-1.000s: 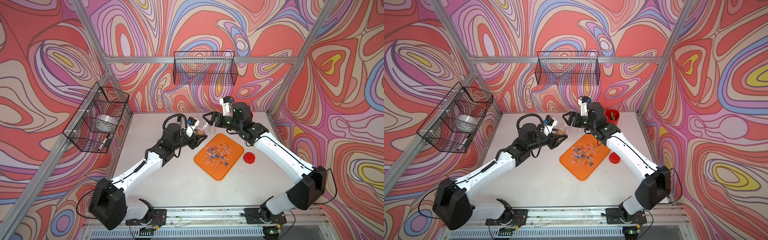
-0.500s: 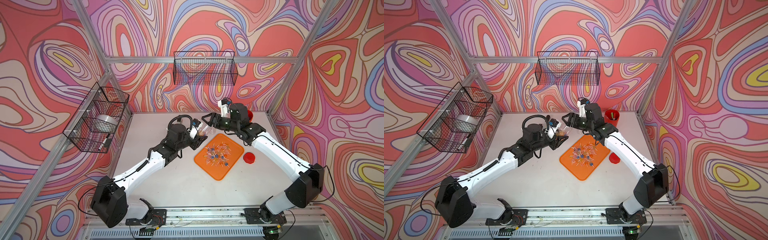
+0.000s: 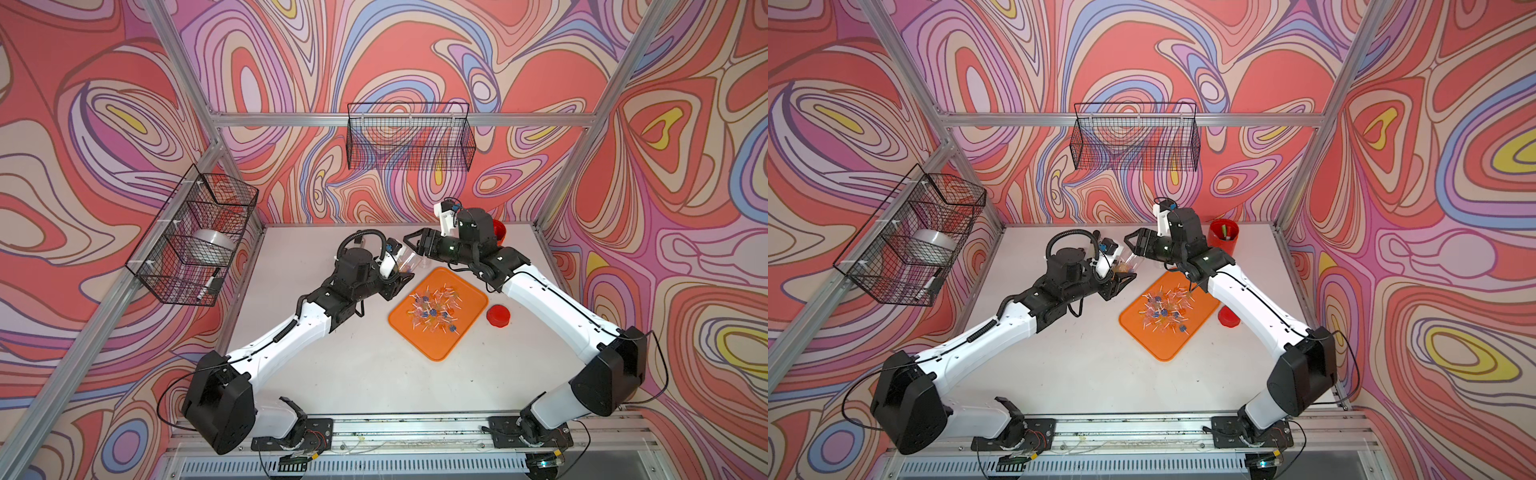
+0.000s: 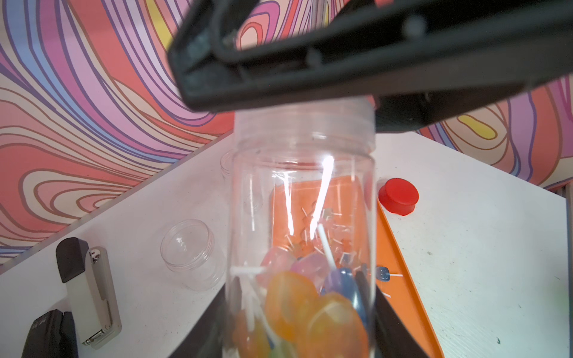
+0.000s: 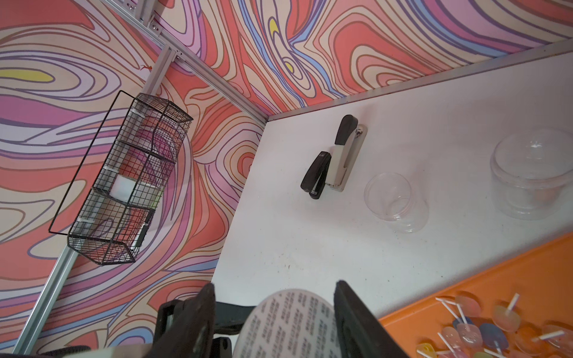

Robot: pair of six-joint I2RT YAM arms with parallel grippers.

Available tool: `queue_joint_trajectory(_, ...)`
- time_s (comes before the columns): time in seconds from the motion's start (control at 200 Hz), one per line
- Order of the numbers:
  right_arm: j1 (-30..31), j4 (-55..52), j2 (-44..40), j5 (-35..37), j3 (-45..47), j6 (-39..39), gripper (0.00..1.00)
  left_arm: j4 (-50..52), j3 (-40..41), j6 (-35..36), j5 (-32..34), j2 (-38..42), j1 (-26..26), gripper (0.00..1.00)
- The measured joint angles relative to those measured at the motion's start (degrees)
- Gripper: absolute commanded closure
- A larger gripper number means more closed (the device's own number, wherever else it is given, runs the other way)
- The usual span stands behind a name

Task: Pour the candies out of the jar
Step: Unscrew the lid from the jar.

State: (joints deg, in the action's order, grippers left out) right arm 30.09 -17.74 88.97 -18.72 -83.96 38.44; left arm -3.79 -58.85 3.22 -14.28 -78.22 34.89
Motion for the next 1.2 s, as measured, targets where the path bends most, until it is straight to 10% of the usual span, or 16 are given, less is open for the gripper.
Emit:
queue_joint_trajectory(0.471,0.02,0.00,1.49,0.68,0.35,-0.17,0.31,0.07,0.31,0.00,1.90,0.57,0.00,1.00)
queue_joint_trajectory(0.886,0.15,4.90,1.22,-1.86,2.71,0.24,0.65,-0.44,1.40,0.09,2.36,1.33,-0.09,1.00)
queue_joint_trajectory(1.197,-1.70,12.61,-1.07,-14.25,4.81,-9.53,0.73,-5.60,1.75,-6.60,-19.58,1.27,-7.34,1.00)
